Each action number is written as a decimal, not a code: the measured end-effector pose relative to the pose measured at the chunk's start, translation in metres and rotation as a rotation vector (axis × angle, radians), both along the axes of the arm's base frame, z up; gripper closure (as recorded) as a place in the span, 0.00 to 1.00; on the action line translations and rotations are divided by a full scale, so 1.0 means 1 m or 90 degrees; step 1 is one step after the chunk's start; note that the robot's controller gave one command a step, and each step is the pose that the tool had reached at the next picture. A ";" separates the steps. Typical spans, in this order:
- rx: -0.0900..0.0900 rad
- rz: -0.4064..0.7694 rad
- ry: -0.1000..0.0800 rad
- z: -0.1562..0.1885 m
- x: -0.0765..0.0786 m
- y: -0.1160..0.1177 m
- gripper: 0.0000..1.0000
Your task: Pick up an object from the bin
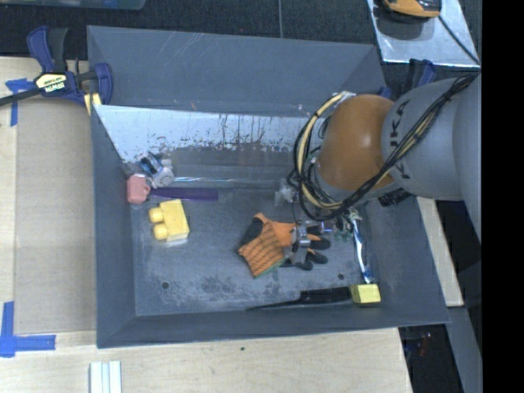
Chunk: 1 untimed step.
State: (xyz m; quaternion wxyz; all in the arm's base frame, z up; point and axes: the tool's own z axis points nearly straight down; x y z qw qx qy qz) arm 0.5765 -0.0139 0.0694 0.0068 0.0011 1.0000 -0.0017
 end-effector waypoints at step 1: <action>0.003 0.071 -0.003 0.003 -0.010 0.034 1.00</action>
Offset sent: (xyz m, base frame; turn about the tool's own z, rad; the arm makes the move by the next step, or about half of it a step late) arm 0.0000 0.0000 0.0000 0.0000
